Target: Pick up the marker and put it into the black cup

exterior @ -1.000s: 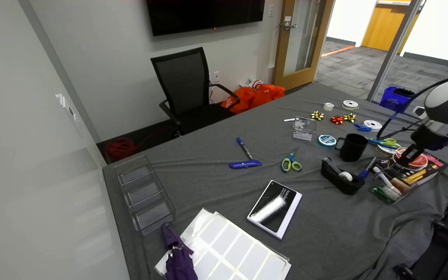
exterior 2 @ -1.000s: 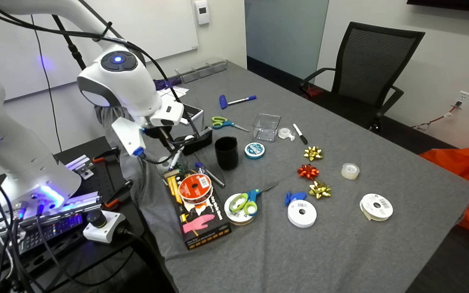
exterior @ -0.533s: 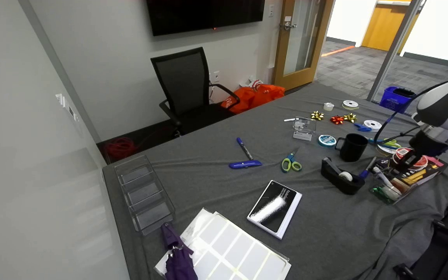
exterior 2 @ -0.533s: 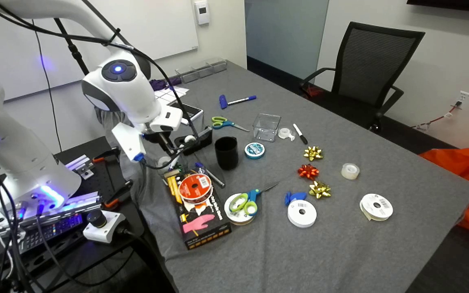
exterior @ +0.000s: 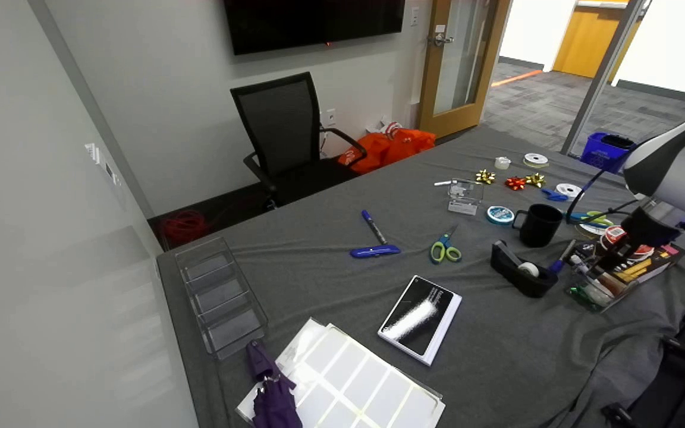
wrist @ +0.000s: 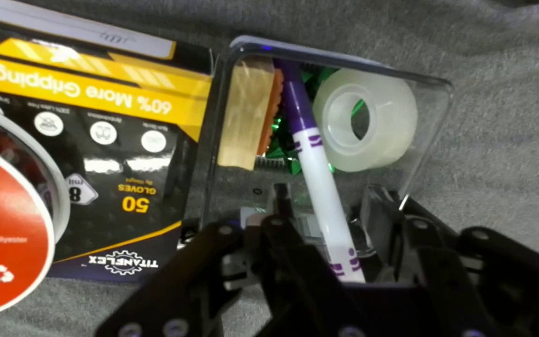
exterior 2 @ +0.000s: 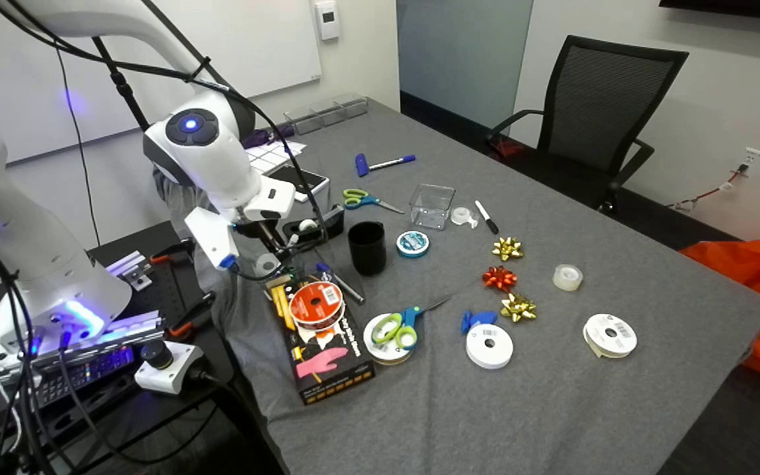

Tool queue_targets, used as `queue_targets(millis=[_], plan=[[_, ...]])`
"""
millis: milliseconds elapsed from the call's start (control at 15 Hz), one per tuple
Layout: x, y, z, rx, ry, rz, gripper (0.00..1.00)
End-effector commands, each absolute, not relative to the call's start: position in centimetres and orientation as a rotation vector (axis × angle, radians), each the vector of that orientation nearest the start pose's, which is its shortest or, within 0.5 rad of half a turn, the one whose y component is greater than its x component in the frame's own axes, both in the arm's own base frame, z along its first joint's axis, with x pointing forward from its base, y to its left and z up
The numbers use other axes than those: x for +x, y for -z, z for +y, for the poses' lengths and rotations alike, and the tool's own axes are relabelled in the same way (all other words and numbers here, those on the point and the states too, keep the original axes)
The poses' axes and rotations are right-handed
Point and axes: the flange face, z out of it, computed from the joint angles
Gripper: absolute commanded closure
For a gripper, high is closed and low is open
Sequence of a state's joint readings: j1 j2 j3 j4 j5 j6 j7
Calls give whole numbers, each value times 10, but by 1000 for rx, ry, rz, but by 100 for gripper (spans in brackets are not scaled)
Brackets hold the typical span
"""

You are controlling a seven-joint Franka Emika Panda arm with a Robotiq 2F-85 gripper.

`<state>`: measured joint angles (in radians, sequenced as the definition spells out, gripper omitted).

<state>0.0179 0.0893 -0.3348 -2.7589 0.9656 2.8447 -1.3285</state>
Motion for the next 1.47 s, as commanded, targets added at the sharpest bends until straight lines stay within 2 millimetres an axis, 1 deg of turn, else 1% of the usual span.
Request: queue_targets(millis=[0,267,400,467,533,667,733,867,1067,1400], plan=[[344,-175,-156,-2984,315,-142,60],[351,-163,-153,-2990,336,-145,57],[351,-156,-153,-2999,335,-155,61],[351,-151,-153,-3004,329,-162,83],[350,-147,-153,-3006,325,-168,84],[346,-141,-155,-3008,305,-184,98],[344,-140,-157,-3008,298,-196,100],[340,-143,-158,-3002,295,-211,96],[335,-148,-160,-2997,297,-219,96],[326,-166,-162,-2986,328,-239,96]])
